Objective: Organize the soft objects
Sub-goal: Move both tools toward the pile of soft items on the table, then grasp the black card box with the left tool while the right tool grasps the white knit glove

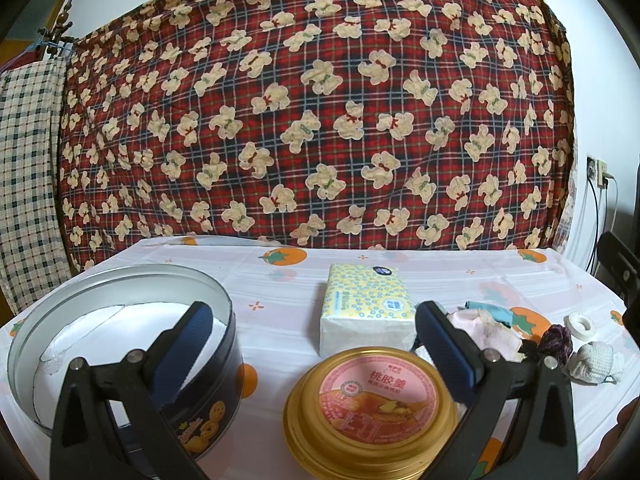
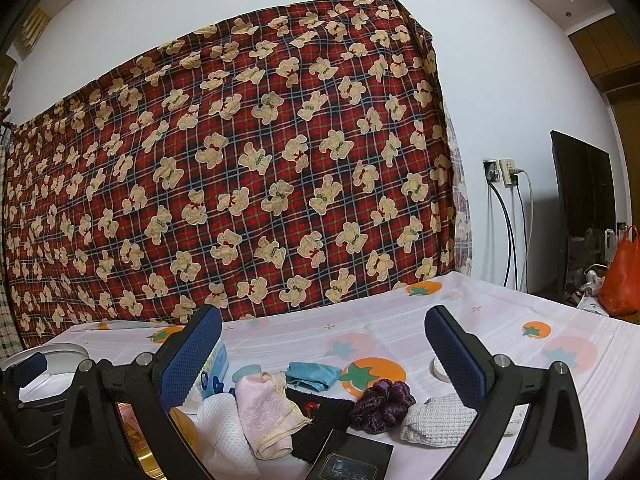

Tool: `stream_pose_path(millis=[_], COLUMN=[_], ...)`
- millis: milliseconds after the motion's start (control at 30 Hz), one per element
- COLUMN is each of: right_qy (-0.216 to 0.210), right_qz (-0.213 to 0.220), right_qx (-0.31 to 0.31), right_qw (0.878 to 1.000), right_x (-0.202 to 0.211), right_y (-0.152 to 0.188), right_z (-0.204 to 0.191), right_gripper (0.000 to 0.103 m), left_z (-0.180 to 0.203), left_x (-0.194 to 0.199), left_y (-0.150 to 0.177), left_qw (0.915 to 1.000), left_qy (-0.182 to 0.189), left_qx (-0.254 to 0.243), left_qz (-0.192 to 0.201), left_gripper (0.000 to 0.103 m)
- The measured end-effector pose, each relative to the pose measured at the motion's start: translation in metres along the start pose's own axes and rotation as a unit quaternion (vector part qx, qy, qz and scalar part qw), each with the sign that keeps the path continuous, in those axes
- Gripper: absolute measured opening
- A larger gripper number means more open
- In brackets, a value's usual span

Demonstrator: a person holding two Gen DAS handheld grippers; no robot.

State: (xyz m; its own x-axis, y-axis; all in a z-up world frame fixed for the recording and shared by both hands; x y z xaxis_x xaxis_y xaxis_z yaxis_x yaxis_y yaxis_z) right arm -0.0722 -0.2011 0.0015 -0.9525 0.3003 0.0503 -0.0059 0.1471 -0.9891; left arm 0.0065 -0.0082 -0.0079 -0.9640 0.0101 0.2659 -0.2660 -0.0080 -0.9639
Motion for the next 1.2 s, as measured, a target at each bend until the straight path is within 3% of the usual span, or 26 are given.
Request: stream_pose_path(millis=[300,733,967,1033,1133,1200], right_qy=[-0.009,0.042,0.056,0.058,0.06,0.06], right_qz=[-0.011,-0.007,-0.033,-0.049,-0.064,-0.08], right_qx=[-0.045,-0.008,-0.004,0.002,0.003,-0.001], right_qw=[0.999,0.999,0.998,0.997,0.996,0.995], right_x=[-0.006,-0.002,0.002,0.0,0.001,0.0], right_y=[-0.001,-0.014,-0.014,-0.013,-0.012,-0.009], right_z=[0.02,0.075,0.11,0.119,0.133,0.142], right_gripper=[0.102,0.102,0.102,0.101,0.086,0.067], left_z=[0.011,0.05,0.072,0.08,0.093,0.104], left_x=[0.001,0.01,0.02,0.022,0.024,0.027], left_y=[0.004,0.003,0.006,0.008,0.01,0.013], left_qw=[0.9999,0.9985,0.9947,0.9913,0.9871,0.981], left_qy=[0.005,0.042,0.09,0.119,0.145,0.176], left_qx=[-0.006,-0.033,-0.046,-0.046,-0.051,-0.058], left_qz=[-0.009,-0.015,-0.021,-0.031,-0.046,-0.058], left_gripper=[0.103,0.103,0.103,0.103,0.101,0.097])
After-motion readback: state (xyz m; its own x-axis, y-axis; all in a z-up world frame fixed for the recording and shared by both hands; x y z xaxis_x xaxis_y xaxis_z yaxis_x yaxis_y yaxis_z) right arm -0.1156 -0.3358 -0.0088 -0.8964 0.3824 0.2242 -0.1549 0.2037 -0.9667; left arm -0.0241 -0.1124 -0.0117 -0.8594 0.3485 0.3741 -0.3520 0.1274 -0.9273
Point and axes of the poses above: each gripper's, at about its wrist camera, not at the fingertips, and x roughly against the way its jaws point, z to its right, y to its underside, the point moved 1 cm from there along -x, roughly the way its jaws point, and after that the axes turned 1 degree about z, right-handed, at the moved point
